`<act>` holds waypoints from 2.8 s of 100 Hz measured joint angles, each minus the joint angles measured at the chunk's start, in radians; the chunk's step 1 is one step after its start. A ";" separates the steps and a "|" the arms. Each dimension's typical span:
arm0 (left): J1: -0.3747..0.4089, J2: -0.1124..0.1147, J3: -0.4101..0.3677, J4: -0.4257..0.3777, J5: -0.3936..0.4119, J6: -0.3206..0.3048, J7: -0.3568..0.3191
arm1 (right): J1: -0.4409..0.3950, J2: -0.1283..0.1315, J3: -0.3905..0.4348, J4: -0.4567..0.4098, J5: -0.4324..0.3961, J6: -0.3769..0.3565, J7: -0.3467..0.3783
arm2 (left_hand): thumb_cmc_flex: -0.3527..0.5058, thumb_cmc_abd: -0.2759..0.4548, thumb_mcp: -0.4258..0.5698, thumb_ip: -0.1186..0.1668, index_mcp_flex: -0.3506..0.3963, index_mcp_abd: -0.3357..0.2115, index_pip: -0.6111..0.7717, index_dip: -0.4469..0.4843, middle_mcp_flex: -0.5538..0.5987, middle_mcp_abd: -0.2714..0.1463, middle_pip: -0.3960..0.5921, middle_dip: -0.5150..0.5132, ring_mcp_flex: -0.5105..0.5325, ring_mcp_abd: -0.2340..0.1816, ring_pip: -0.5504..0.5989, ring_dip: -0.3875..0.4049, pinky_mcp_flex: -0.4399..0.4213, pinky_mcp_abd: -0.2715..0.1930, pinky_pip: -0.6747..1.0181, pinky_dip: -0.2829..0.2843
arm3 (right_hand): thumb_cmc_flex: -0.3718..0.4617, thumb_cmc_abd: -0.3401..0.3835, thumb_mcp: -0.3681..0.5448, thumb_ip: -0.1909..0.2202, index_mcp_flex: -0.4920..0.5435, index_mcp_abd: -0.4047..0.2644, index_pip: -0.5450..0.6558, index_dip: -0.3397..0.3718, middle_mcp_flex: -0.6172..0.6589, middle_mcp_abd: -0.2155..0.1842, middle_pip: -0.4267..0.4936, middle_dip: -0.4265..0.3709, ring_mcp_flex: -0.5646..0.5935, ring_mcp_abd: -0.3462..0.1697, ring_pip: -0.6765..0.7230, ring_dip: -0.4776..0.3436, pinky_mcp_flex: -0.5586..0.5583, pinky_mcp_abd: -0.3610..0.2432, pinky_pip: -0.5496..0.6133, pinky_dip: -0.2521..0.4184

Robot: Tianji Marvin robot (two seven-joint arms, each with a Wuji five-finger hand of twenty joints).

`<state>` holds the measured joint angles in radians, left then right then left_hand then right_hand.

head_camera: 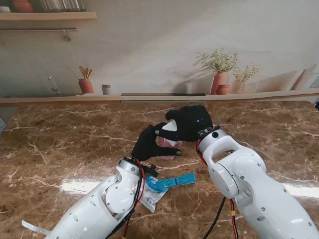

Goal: Fill the seasoning bottle

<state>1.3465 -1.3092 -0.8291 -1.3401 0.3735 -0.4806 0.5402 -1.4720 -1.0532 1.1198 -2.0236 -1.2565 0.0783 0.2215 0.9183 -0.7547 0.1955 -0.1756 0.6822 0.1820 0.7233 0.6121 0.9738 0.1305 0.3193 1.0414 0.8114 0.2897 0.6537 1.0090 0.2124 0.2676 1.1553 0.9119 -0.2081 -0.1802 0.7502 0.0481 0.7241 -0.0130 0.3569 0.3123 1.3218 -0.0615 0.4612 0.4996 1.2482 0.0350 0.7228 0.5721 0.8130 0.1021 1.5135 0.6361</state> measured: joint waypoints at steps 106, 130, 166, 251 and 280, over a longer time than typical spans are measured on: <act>-0.003 0.003 -0.004 -0.004 0.012 -0.003 -0.003 | 0.031 0.040 0.155 0.002 0.324 -0.341 0.178 | 0.000 0.000 0.000 0.000 0.000 0.001 0.000 0.000 0.000 0.000 0.000 0.000 0.000 0.000 0.000 0.000 0.000 0.000 0.000 0.000 | 0.608 -0.561 0.000 -0.180 -0.144 -0.151 0.010 0.619 -0.603 -0.103 -0.087 0.124 -0.537 -0.136 -0.396 -0.089 -0.478 -0.076 -0.748 0.076; -0.002 0.002 0.002 -0.003 0.010 -0.003 -0.002 | 0.043 0.030 0.135 0.020 0.350 -0.307 0.160 | 0.000 0.000 0.000 0.000 0.000 0.002 0.000 0.000 0.000 0.000 0.000 0.000 0.000 0.000 0.000 0.000 0.000 0.000 0.000 0.000 | 0.556 -0.666 0.139 -0.360 -0.037 -0.150 0.076 0.552 -0.439 -0.051 -0.124 0.248 -0.292 -0.095 -0.260 0.060 -0.291 -0.045 -0.525 0.116; 0.003 0.002 -0.002 -0.004 0.007 -0.001 -0.001 | 0.047 0.016 0.070 0.047 0.251 -0.215 0.013 | 0.000 0.000 0.000 0.000 0.000 0.006 0.000 0.000 0.000 0.000 0.000 0.000 0.000 0.000 0.000 -0.002 0.000 0.000 0.000 0.000 | 0.452 -0.661 0.041 -0.391 0.062 -0.145 0.304 0.374 -0.195 -0.022 -0.068 0.259 -0.120 -0.061 -0.005 0.157 -0.153 -0.021 -0.188 0.150; 0.004 0.003 -0.008 -0.012 0.008 0.010 0.005 | 0.020 -0.029 -0.075 0.059 0.087 0.141 -0.219 | 0.000 -0.001 -0.001 -0.028 0.000 0.015 0.002 0.005 0.010 0.005 0.000 0.000 0.001 0.000 0.002 -0.014 0.000 0.000 0.000 0.000 | 0.274 -0.538 0.003 -0.190 0.373 -0.084 0.305 0.328 -0.022 0.004 0.035 0.118 0.024 -0.003 0.321 0.080 0.068 0.030 0.083 0.026; 0.009 0.003 -0.013 -0.023 0.018 0.018 0.012 | -0.032 -0.030 0.010 0.032 0.132 0.048 -0.199 | 0.000 -0.001 -0.001 -0.028 0.005 0.015 0.001 -0.045 0.011 0.007 -0.004 -0.038 0.001 0.000 0.002 -0.012 0.000 0.000 -0.001 0.000 | 0.276 -0.274 -0.008 -0.105 -0.099 -0.086 -0.070 0.300 -0.489 -0.034 -0.202 -0.022 -0.463 -0.050 -0.432 -0.087 -0.435 0.000 -0.595 -0.011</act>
<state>1.3551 -1.3062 -0.8420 -1.3629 0.3917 -0.4622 0.5518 -1.5039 -1.0832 1.1299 -1.9918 -1.1241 0.1261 0.0223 0.9178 -0.7552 0.1950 -0.2035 0.6876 0.1966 0.7248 0.5667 0.9846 0.1375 0.3150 1.0035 0.8127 0.2892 0.6556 0.9969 0.2124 0.2675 1.1542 0.9119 0.0680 -0.4538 0.7424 -0.0572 0.6253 -0.0988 0.2865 0.6119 0.8331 -0.0953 0.2592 0.4775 0.7850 -0.0155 0.2913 0.4848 0.3784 0.1017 0.9186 0.6253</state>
